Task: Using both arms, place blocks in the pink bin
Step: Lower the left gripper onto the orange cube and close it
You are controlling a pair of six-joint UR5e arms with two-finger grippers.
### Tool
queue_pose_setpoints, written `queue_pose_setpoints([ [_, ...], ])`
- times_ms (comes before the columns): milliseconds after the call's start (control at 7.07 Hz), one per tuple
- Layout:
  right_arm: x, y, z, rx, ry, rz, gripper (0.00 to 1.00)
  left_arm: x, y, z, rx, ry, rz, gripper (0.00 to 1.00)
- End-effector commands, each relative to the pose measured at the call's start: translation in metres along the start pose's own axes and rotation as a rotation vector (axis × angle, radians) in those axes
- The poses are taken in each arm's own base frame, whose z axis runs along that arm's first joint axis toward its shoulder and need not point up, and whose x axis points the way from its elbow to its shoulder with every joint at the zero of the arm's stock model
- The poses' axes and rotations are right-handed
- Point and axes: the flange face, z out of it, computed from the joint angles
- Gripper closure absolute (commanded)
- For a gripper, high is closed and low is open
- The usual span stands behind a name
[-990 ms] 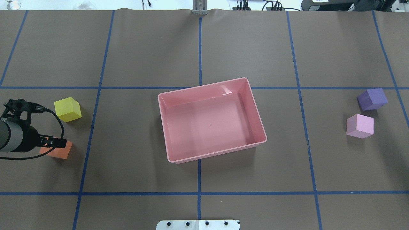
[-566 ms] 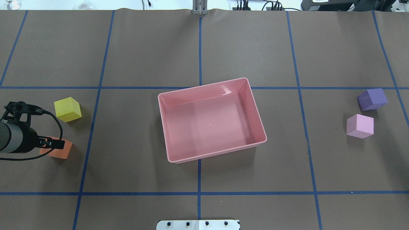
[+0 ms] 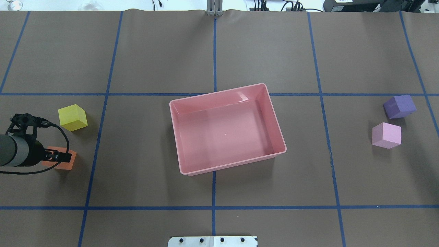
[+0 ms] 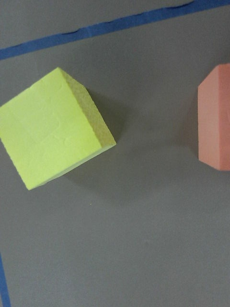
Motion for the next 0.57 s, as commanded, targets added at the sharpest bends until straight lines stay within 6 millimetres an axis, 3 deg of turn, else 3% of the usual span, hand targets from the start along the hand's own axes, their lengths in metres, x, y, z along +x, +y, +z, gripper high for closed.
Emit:
queue_pose_setpoints([
  [0, 0.0, 0.0, 0.0, 0.001, 0.0, -0.001, 0.0, 0.004, 0.004, 0.003, -0.009, 0.005, 0.002, 0.29],
  [141, 0.0, 0.0, 0.0, 0.001, 0.0, -0.001, 0.0, 0.004, 0.004, 0.003, -0.009, 0.005, -0.003, 0.83],
  [283, -0.001, 0.0, -0.001, 0.002, 0.0, 0.0, 0.0, 0.008, 0.004, -0.008, -0.001, 0.025, -0.006, 1.0],
  [424, -0.007, -0.003, -0.006, 0.012, -0.004, -0.012, 0.0, 0.014, 0.0, -0.032, 0.0, 0.056, -0.011, 1.0],
])
